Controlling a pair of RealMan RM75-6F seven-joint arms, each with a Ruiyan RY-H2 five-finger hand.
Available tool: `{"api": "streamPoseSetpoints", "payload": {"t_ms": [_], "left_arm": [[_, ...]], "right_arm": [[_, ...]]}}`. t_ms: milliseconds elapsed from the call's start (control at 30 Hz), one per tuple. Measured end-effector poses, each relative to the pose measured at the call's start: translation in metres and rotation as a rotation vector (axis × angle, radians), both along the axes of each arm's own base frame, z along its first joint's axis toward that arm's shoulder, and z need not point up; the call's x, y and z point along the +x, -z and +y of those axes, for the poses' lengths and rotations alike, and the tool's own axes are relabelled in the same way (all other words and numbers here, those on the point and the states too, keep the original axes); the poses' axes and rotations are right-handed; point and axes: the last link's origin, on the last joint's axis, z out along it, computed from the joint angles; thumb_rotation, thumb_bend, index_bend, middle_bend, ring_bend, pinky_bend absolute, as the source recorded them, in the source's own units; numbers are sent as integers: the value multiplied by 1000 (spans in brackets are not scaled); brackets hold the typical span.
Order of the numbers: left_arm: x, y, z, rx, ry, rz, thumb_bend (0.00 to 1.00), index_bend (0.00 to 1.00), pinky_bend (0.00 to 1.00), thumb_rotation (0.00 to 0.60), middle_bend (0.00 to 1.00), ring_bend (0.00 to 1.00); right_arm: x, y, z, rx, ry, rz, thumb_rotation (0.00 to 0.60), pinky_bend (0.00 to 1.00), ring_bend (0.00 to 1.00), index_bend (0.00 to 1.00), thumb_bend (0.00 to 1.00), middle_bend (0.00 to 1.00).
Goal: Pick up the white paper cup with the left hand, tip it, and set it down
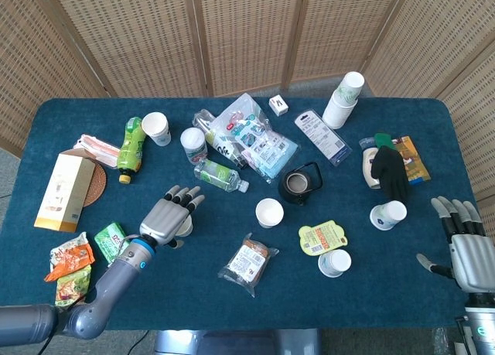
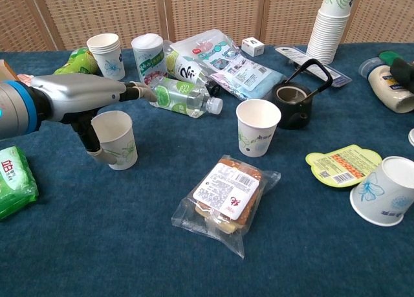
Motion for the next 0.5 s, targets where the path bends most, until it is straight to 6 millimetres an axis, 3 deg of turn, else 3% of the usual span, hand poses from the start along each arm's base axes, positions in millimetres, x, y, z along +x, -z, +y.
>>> {"api": "streamPoseSetpoints", "payload": {"t_ms": [133,300,500], "left_arm": [[3,4,2,14,2,9,217,0,278,600,61,44],[4,8,2,29,3,21,225,0,435,600,269,242],[1,10,-1,29,-11,29,227,15,498,600,360,325]], "right_arm": [[-1,-1,0,-5,2,-2,600,0,0,0,0,0],[-2,-2,-1,-5,7,-5,600,0,0,0,0,0],[-2,-2,-1,-3,11,-7,600,0,0,0,0,0]]}}
